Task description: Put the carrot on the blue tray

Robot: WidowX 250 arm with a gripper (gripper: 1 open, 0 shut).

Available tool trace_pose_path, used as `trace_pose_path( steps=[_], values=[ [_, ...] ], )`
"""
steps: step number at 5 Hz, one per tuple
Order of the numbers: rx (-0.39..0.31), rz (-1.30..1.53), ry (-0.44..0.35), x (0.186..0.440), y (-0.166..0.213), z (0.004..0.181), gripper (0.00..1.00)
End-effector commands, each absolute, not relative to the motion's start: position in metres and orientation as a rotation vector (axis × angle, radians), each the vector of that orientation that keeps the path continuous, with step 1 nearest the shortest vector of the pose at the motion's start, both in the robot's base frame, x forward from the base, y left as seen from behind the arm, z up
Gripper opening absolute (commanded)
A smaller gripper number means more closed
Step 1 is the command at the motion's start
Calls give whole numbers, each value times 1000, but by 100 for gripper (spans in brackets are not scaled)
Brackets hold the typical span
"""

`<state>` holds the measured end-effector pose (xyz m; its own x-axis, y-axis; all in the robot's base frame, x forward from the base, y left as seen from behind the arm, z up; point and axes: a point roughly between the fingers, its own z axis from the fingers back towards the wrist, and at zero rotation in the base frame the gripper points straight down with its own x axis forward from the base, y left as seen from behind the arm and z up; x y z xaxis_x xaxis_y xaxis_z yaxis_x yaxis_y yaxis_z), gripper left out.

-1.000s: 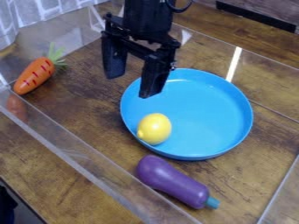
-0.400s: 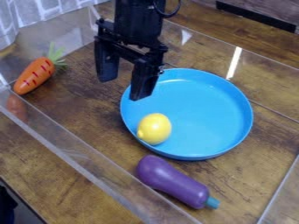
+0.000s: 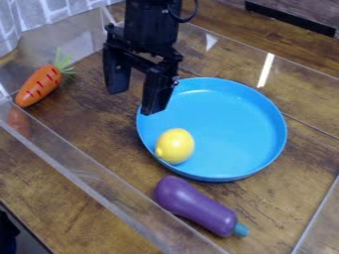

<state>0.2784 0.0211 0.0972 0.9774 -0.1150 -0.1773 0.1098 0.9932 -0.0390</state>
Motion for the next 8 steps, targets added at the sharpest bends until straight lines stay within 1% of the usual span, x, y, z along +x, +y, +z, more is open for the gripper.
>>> trace_pose_path(
  steps=[1,5,8],
  values=[
    [-27,-105,160,280,30,101,100],
    [-36,-138,183,278,41,90,100],
    [-38,-155,187,276,52,87,100]
  ],
)
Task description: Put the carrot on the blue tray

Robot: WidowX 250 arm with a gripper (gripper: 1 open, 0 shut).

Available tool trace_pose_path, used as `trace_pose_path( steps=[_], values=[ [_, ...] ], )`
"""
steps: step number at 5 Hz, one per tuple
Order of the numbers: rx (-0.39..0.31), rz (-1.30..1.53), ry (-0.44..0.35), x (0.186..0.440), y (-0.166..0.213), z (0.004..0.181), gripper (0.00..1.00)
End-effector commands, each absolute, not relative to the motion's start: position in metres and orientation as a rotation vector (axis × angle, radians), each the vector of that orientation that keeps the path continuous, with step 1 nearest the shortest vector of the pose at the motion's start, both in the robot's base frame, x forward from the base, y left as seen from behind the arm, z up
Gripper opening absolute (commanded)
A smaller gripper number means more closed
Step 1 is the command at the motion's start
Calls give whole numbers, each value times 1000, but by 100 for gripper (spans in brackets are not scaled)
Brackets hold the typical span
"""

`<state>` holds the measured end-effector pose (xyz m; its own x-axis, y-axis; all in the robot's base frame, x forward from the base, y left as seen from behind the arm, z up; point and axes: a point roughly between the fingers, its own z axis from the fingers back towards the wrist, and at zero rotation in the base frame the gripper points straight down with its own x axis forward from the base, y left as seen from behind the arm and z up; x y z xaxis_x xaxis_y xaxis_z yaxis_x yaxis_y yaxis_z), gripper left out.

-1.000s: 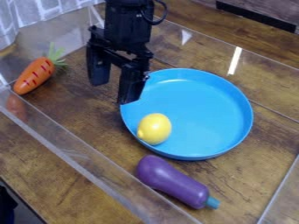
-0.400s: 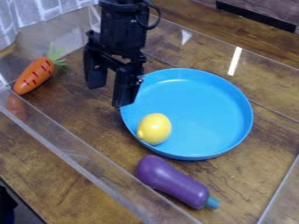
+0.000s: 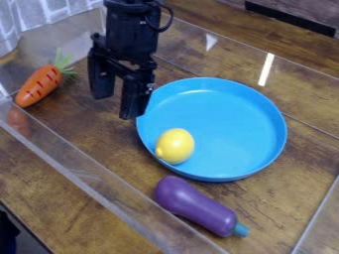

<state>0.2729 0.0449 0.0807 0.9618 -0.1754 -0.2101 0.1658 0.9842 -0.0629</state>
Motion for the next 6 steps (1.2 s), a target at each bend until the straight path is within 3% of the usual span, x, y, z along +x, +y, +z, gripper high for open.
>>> trace_pose_path(
  steps=[1,6],
  values=[
    [-39,-164,190,275,54,85,100],
    [-15,-225,200,264,83,84,100]
  ],
)
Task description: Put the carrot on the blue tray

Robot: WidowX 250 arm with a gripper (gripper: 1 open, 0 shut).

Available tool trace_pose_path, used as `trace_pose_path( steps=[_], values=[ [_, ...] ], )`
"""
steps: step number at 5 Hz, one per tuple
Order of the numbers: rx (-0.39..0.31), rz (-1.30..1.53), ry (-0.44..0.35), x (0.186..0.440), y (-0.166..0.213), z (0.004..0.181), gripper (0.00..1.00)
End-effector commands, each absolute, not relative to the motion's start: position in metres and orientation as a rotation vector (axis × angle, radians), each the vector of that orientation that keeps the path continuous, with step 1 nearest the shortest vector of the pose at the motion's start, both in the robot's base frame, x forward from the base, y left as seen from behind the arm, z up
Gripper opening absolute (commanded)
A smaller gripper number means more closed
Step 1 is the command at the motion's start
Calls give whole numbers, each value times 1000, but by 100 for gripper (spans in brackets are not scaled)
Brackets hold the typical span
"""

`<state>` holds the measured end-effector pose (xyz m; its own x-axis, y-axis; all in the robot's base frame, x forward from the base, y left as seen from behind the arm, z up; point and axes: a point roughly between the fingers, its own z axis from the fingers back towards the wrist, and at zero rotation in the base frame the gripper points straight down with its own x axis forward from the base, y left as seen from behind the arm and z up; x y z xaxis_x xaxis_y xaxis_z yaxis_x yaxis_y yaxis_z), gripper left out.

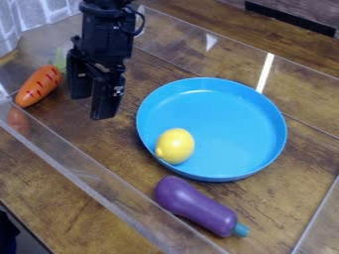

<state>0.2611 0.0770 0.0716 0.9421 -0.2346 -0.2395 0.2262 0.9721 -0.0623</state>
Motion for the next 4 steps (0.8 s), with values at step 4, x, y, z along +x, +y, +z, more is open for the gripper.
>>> trace_pose_path(
  steps=[4],
  values=[
    [28,-229,167,256,103,85,100]
  ],
)
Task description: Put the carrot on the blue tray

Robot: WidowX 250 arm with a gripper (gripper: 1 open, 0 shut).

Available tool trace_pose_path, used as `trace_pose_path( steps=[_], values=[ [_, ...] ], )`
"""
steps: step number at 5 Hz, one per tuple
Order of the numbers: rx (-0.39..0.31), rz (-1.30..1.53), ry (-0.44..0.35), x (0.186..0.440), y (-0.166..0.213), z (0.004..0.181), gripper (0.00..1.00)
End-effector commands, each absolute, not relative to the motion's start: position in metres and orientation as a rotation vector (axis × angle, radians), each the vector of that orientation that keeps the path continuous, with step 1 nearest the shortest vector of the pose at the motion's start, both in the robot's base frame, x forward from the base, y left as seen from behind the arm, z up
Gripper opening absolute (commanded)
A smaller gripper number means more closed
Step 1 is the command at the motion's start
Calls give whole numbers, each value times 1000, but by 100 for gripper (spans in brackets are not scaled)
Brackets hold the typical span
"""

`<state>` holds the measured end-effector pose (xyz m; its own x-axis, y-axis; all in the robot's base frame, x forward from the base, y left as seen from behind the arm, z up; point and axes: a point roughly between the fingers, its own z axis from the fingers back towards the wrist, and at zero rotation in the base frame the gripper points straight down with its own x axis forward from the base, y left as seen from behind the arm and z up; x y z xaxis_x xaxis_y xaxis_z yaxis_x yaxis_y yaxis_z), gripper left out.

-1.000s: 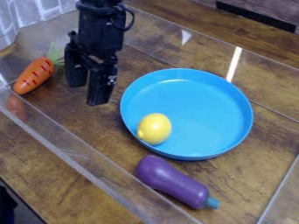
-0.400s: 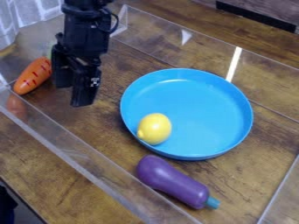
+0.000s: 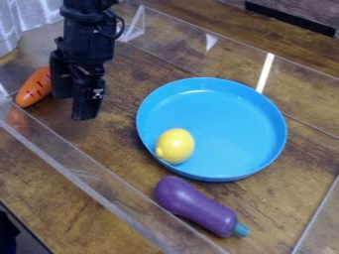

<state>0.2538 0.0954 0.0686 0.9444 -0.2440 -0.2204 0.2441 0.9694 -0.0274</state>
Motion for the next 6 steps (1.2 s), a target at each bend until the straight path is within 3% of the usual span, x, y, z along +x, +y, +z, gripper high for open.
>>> trace_pose_path(
  steps=[1,6],
  values=[
    [43,-228,159,257,109,86,100],
    [104,-232,137,264,138,82,100]
  ],
)
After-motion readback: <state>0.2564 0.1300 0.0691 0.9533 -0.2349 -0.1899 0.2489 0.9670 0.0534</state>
